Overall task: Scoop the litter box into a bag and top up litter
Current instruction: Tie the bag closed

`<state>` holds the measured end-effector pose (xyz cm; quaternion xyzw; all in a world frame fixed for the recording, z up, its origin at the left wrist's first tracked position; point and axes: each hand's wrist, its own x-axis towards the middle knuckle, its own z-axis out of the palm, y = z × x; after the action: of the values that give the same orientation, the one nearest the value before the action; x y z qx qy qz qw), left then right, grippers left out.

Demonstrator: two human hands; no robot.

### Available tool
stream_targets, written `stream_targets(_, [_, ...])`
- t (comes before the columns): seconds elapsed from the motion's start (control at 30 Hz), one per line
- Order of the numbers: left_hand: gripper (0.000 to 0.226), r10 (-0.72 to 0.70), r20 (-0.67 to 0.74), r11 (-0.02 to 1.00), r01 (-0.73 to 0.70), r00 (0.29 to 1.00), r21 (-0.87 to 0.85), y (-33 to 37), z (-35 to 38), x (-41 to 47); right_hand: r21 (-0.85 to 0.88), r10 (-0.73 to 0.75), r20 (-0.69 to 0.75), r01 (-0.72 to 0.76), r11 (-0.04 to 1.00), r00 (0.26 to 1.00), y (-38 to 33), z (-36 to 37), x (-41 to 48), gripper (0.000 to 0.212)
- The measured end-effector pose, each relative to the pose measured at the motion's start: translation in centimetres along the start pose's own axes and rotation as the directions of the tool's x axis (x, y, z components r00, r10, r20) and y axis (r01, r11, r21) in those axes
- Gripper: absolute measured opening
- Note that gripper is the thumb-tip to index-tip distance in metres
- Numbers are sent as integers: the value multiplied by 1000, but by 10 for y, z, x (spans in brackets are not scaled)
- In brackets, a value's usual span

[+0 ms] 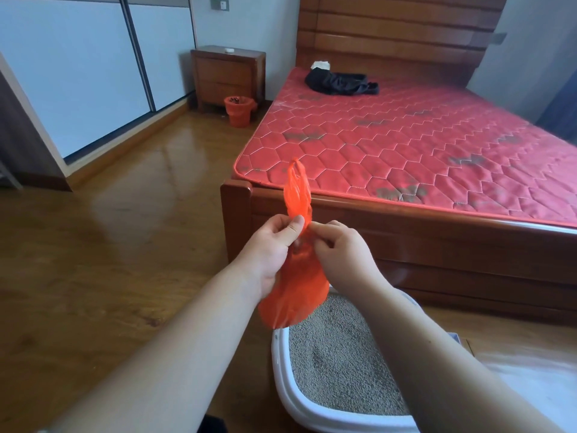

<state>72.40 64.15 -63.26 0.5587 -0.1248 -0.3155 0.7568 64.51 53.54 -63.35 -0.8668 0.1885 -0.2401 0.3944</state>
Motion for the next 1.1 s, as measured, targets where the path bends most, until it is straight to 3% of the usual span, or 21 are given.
stream_targets(0.1, [26, -131, 47, 991, 133, 990, -26, 6, -3, -3, 14, -43, 48, 42, 999, 998, 1, 3, -1, 35])
stream_targets(0.17, [29, -232, 154, 966, 245, 961, -77, 12, -6, -6, 74, -85, 55, 81, 994, 995, -1, 2, -2, 35])
stream_targets(0.27, [20, -271, 256, 950, 301, 928, -87, 18, -12, -7, 170, -127, 100, 109, 980, 987, -9, -7, -4, 51])
stream_targets(0.37, [10, -200, 200, 973, 218, 959, -72, 17, -16, -3, 171, -53, 164, 25, 985, 985, -8, -7, -2, 34])
stream_targets(0.5, [12, -80, 58, 988, 72, 995, 133, 8, -16, 6, 322, 87, 159, -135, 937, 983, -5, 1, -4, 21])
stream_targets(0.57, [9, -58, 38, 987, 52, 998, 154, 6, -14, 7, 266, 8, 109, -37, 963, 994, -4, 0, -6, 32])
stream_targets(0.67, [9, -11, 51, 990, 4, 999, 140, 5, -10, 6, 48, -133, 71, 129, 990, 989, -8, 0, -10, 42])
stream_targets(0.73, [7, 34, 46, 991, -40, 998, 124, 7, -9, 5, -20, -152, -5, 152, 988, 988, -12, 2, -10, 37])
stream_targets(0.83, [5, 133, 8, 974, -133, 991, 182, 8, -7, 3, 36, -94, -110, 98, 994, 990, -16, 4, -10, 25])
stream_targets(0.97, [7, 268, 18, 887, -254, 963, 385, 6, -9, 3, 123, -58, -135, 74, 990, 989, -20, 2, -7, 35])
stream_targets(1.1, [17, 384, 66, 743, -350, 921, 571, 8, -9, 1, 70, -125, -94, 132, 989, 988, -20, 1, -8, 45])
